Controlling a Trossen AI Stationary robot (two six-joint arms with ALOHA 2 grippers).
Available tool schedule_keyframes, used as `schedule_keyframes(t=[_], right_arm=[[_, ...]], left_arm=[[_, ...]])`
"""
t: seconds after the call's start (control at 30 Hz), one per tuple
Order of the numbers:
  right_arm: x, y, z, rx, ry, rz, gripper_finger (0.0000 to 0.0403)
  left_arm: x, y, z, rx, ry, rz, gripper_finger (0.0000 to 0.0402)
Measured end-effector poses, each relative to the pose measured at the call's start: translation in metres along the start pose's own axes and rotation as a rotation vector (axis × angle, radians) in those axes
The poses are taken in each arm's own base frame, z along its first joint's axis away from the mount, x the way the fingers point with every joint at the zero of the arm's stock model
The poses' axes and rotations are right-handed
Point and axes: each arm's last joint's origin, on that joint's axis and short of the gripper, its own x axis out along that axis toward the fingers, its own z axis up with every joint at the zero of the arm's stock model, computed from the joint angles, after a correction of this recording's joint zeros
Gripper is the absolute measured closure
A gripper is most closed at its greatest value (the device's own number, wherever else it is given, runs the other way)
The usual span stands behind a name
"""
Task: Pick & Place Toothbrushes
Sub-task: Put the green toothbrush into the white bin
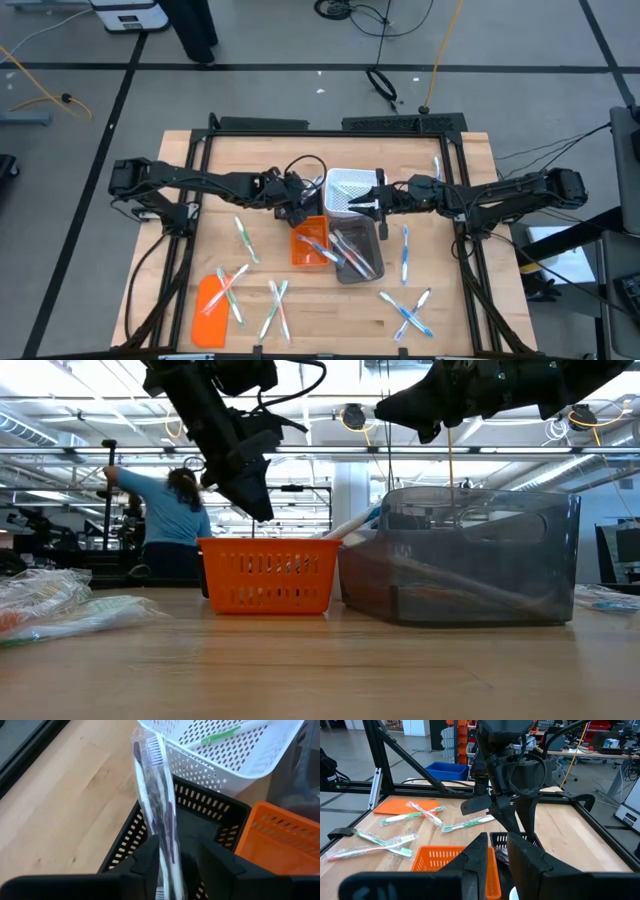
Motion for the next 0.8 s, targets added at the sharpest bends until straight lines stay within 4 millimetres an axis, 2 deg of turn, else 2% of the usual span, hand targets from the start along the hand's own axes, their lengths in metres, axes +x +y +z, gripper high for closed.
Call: schedule_keyframes(t=[0.23, 0.37, 0.47, 0.6, 0.8], right_arm=[[0.000, 0.000, 0.000, 0.000, 0.000, 0.000, 0.0339], [0.000, 0.000, 0.000, 0.000, 0.000, 0.000, 0.0339], [0.000, 0.000, 0.000, 0.000, 0.000, 0.000, 0.0339], [0.000, 0.000, 0.000, 0.000, 0.001, 0.000, 0.0339], [0.000, 0.000, 0.000, 0.000, 0.001, 0.000, 0.0339]], left_arm=[[-0.001, 0.001, -0.001, 0.008, 0.010, 0.000, 0.0257], [-0.016, 0.000, -0.007, 0.035, 0.076, -0.056, 0.0257], [-0.030, -0.004, -0.017, 0.039, 0.145, -0.090, 0.0256], [-0.050, -0.011, -0.031, -0.061, 0.232, -0.098, 0.0256], [-0.071, -0.024, -0.063, -0.150, 0.424, 0.005, 0.0256]])
